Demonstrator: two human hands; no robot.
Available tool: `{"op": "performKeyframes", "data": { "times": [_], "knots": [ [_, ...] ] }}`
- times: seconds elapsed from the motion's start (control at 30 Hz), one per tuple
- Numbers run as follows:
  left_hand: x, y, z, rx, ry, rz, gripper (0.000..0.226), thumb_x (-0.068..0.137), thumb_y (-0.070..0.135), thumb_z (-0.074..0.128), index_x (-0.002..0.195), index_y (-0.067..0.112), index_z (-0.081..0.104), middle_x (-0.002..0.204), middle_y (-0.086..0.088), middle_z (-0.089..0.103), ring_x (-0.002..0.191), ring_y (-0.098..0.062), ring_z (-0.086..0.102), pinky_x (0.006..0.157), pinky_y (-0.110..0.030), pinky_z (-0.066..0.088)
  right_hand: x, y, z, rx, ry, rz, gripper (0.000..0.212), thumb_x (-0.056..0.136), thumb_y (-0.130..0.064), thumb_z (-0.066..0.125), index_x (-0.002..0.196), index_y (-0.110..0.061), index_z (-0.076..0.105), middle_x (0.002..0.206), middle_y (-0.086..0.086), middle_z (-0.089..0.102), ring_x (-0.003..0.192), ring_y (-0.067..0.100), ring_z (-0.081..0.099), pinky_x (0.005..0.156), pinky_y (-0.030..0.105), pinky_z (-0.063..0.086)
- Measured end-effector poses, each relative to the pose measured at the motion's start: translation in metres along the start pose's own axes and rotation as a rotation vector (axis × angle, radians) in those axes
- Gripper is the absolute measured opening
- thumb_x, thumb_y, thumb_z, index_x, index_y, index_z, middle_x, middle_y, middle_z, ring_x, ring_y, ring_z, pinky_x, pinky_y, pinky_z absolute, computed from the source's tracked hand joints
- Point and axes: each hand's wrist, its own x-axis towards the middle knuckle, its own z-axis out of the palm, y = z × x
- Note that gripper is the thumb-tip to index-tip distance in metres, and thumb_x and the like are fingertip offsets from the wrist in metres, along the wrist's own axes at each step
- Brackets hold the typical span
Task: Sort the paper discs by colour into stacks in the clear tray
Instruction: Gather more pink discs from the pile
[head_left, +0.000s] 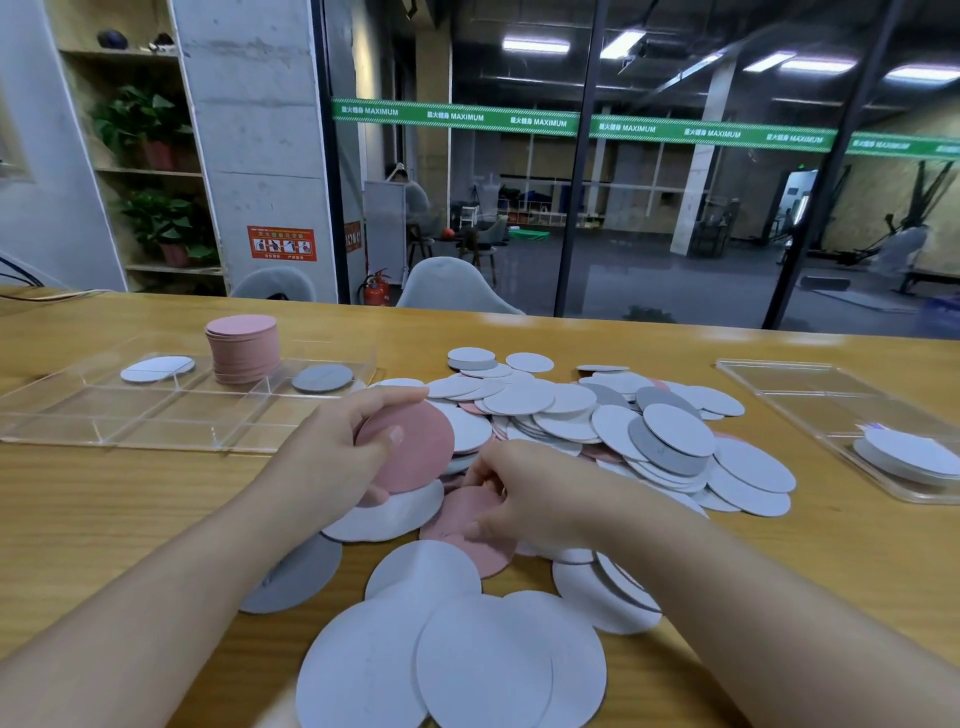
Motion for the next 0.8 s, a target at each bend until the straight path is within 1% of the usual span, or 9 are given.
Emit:
{"op": "performKeyframes", "data": {
  "times": [0.13,0.27,0.33,0.4,0.5,0.57,0.67,0.77,0.8],
  "knots": [
    [0.002,0.0,-0.001,-0.005,0.028,0.013,0.046,0.096,0.009,0.049,0.1,0.053,0.058,0.115,0.02,0.049,0.053,-0.024,0.065,0.048,-0.02,0.053,0.004,0.006,-0.002,0.113,0.123,-0.027,0.005,0.089,-0.02,0.061,0.091,-0.021,0.056,0.082,-0.007,0.056,0.073,0.008,0.05,0.058,0.017,0.037],
    [0.003,0.0,-0.001,-0.03,0.042,-0.011,0.046,0.097,0.008,0.046,0.099,0.052,0.059,0.101,0.023,0.049,0.048,-0.016,0.062,0.051,-0.023,0.054,0.008,0.016,-0.011,0.237,0.355,-0.024,0.012,0.091,-0.015,0.056,0.081,-0.021,0.053,0.072,-0.01,0.053,0.066,0.005,0.049,0.056,0.015,0.036],
    [0.001,0.0,0.0,-0.021,0.034,0.003,0.043,0.098,0.009,0.043,0.103,0.049,0.059,0.102,0.023,0.05,0.047,-0.011,0.059,0.049,-0.02,0.052,0.01,0.018,-0.01,0.331,0.445,-0.035,0.016,0.091,-0.016,0.057,0.078,-0.024,0.053,0.074,-0.012,0.055,0.066,0.001,0.05,0.06,0.016,0.039],
    [0.0,0.002,0.002,-0.047,0.015,0.033,0.036,0.099,0.015,0.042,0.104,0.045,0.061,0.107,0.025,0.051,0.059,-0.015,0.062,0.046,-0.015,0.049,0.011,0.016,-0.004,0.414,0.49,-0.049,0.018,0.091,-0.016,0.058,0.076,-0.025,0.054,0.072,-0.013,0.057,0.064,0.0,0.052,0.061,0.014,0.042],
    [-0.001,0.003,0.003,-0.082,-0.063,0.077,0.027,0.095,0.022,0.05,0.102,0.046,0.06,0.096,0.028,0.057,0.071,-0.013,0.061,0.049,-0.018,0.052,0.013,0.009,0.008,0.489,0.537,-0.076,0.018,0.089,-0.013,0.061,0.076,-0.025,0.056,0.074,-0.011,0.063,0.07,0.006,0.061,0.068,0.02,0.05],
    [-0.001,0.002,0.003,-0.056,-0.099,0.1,0.033,0.092,0.017,0.056,0.101,0.049,0.059,0.094,0.031,0.058,0.084,-0.009,0.061,0.052,-0.023,0.055,0.013,0.005,0.013,0.519,0.553,-0.113,0.016,0.088,-0.009,0.061,0.079,-0.023,0.06,0.075,-0.01,0.065,0.071,0.006,0.063,0.067,0.016,0.05],
    [-0.001,-0.001,0.003,-0.011,-0.083,0.107,0.045,0.091,0.007,0.056,0.101,0.05,0.06,0.107,0.02,0.059,0.094,-0.011,0.058,0.051,-0.022,0.054,0.013,0.007,0.01,0.49,0.518,-0.163,0.014,0.086,-0.007,0.063,0.08,-0.02,0.064,0.077,-0.009,0.066,0.073,0.004,0.063,0.069,0.014,0.049],
    [0.001,-0.002,0.001,-0.033,-0.028,0.074,0.044,0.091,0.007,0.056,0.102,0.049,0.061,0.108,0.016,0.058,0.092,-0.017,0.058,0.05,-0.025,0.054,0.01,0.01,0.004,0.266,0.376,-0.179,0.004,0.084,-0.018,0.069,0.083,-0.022,0.069,0.077,-0.014,0.064,0.074,-0.001,0.058,0.068,0.012,0.044],
    [0.001,-0.002,0.001,-0.039,-0.006,0.063,0.043,0.091,0.007,0.056,0.102,0.049,0.061,0.109,0.012,0.058,0.092,-0.019,0.059,0.05,-0.025,0.054,0.009,0.011,0.004,0.141,0.317,-0.192,0.008,0.083,-0.024,0.07,0.09,-0.021,0.071,0.084,-0.013,0.064,0.08,0.0,0.057,0.071,0.015,0.043]
  ]
}}
